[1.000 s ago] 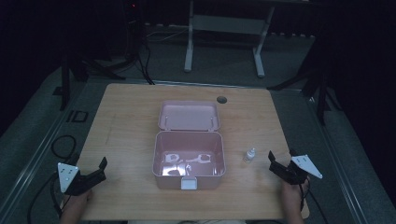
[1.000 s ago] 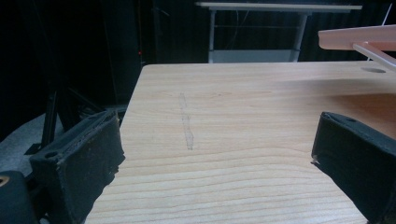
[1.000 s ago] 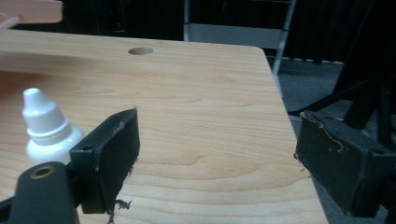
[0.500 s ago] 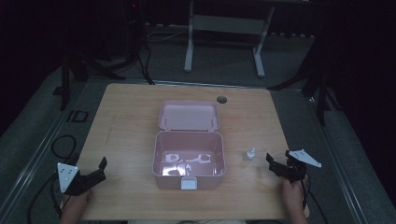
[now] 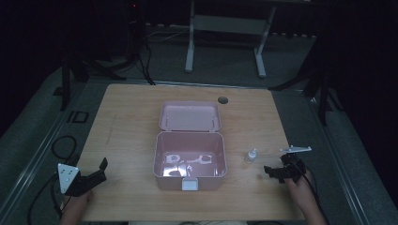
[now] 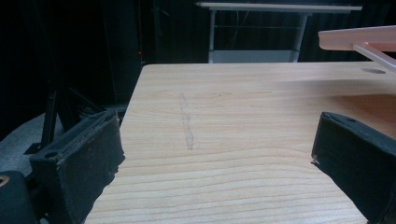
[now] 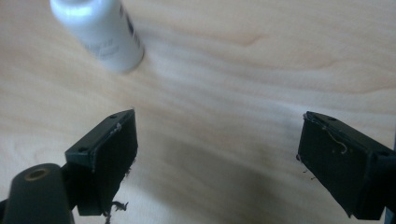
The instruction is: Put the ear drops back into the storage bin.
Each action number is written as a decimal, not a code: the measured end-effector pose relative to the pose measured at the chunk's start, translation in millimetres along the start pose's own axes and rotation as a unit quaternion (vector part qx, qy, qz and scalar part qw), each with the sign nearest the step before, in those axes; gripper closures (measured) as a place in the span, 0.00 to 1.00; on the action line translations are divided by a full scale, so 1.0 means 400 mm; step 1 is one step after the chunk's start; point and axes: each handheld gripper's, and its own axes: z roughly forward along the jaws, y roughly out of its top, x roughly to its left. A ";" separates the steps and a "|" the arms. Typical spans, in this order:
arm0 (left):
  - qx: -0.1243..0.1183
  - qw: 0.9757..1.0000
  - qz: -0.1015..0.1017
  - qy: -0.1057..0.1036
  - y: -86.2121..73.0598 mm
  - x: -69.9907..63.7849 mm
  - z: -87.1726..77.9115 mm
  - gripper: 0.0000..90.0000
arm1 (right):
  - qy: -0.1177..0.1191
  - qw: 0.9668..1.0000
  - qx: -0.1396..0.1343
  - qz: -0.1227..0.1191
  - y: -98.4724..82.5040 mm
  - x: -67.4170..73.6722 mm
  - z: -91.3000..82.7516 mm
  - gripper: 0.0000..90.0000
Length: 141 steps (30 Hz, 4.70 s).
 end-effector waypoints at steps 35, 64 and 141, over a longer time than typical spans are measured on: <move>0.000 1.000 0.001 -0.006 0.000 0.001 0.000 0.02 | 0.059 0.947 0.289 -0.123 0.063 0.046 -0.002 0.15; 0.001 1.000 -0.001 -0.007 0.000 0.002 0.000 0.02 | 0.068 0.948 0.271 -0.153 0.251 0.117 0.073 0.16; 0.004 1.000 0.000 -0.003 0.001 0.002 0.002 0.02 | 0.115 0.799 0.287 -0.516 0.272 0.284 -0.054 0.66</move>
